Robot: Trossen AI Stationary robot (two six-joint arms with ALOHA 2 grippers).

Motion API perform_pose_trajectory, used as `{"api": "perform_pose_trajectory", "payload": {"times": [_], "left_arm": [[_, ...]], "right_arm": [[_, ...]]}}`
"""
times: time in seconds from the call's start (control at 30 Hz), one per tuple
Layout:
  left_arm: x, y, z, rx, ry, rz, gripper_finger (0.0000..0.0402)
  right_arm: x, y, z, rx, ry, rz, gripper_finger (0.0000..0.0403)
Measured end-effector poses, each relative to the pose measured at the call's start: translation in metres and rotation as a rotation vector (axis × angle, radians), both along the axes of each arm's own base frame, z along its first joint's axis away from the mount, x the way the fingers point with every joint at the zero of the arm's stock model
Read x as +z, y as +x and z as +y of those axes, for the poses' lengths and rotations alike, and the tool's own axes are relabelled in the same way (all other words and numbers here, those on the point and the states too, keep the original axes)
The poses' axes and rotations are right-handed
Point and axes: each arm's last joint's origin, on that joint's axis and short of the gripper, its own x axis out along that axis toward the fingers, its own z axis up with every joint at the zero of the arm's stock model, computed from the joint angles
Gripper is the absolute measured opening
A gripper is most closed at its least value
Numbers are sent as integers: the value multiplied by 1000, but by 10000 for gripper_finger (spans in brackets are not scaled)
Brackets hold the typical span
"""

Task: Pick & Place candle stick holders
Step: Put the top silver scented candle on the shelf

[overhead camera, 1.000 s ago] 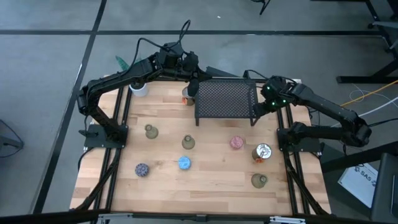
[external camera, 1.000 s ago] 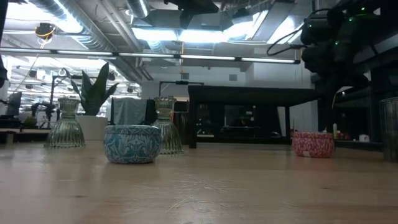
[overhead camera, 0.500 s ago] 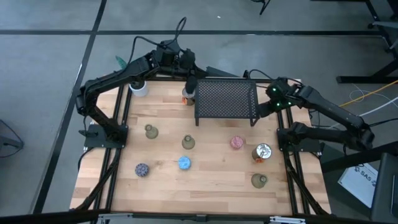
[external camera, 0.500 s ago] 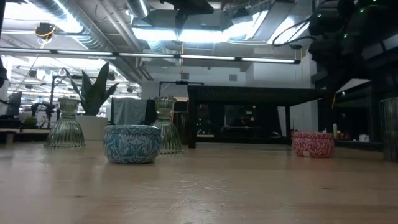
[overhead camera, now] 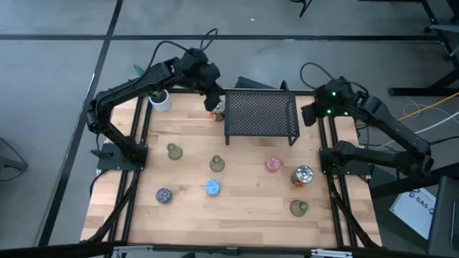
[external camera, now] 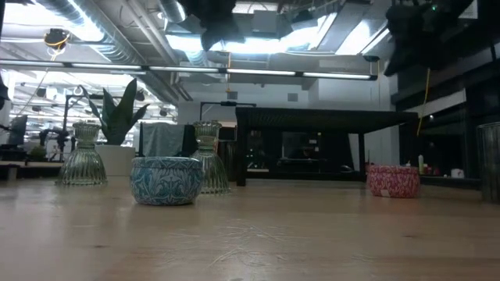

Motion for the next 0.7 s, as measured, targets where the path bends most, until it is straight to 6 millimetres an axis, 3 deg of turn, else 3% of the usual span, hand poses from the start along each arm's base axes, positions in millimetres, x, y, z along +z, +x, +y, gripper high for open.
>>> {"api": "perform_pose_trajectory", "payload": {"times": [0.3, 0.7], "left_arm": [[-12, -11, 0, 97, 62, 211, 27], [-14, -19, 9, 216, 31, 242, 203]], "right_arm": [[12, 5, -4, 20, -92, -90, 6], [12, 5, -4, -4, -65, -103, 7]]}}
